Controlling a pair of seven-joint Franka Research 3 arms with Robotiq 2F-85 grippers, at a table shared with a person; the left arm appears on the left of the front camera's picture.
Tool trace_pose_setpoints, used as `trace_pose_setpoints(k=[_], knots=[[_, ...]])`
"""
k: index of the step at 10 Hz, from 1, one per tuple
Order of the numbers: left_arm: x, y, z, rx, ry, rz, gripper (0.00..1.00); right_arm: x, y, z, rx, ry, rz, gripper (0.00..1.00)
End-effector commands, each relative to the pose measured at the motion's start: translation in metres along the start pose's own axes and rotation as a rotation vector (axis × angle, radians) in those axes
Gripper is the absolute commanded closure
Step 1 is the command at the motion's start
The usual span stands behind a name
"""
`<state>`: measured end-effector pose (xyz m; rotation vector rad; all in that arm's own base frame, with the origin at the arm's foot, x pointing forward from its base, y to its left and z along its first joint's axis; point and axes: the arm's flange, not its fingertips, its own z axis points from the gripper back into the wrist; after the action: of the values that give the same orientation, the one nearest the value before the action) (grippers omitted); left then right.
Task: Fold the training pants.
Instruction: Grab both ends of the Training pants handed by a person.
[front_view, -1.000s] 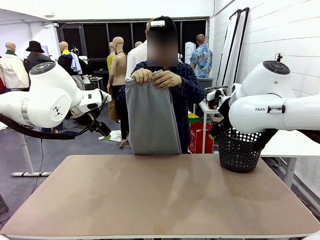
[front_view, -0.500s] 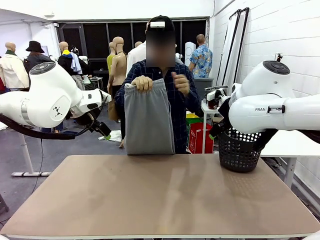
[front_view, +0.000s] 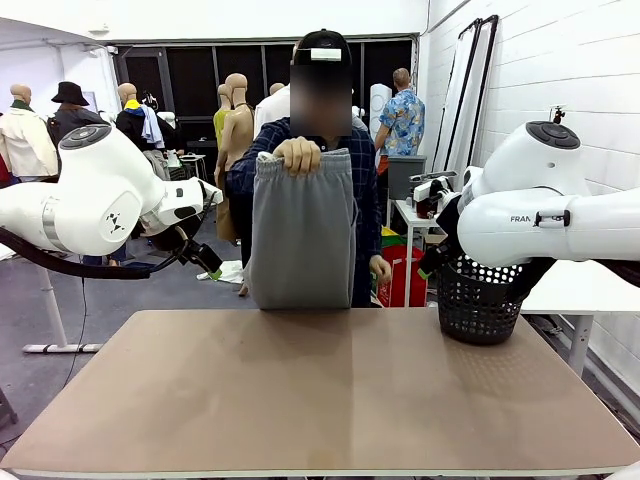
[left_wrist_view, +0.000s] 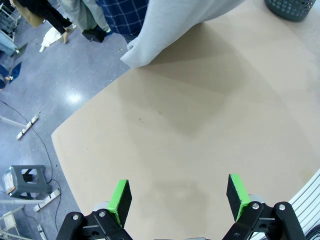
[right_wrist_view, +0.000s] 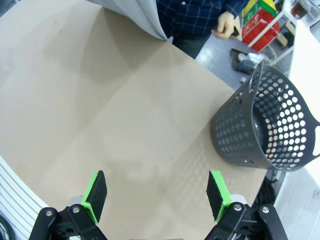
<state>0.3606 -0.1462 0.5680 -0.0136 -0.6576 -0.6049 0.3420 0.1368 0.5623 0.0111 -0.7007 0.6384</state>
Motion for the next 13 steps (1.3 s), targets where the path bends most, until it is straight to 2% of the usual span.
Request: trace_pose_setpoints(k=[1,13], knots=[[0.0000,0.0004,0.0003,-0.002,-0.001,-0.001,0.00,0.0001,-0.0003,0.0002,0.001,-0.001,-0.001,0.00],[0.0000,0.0004,0.0003,-0.002,-0.001,-0.001,0.00,0.0001,-0.0003,0.0002,0.001,-0.001,-0.001,0.00]])
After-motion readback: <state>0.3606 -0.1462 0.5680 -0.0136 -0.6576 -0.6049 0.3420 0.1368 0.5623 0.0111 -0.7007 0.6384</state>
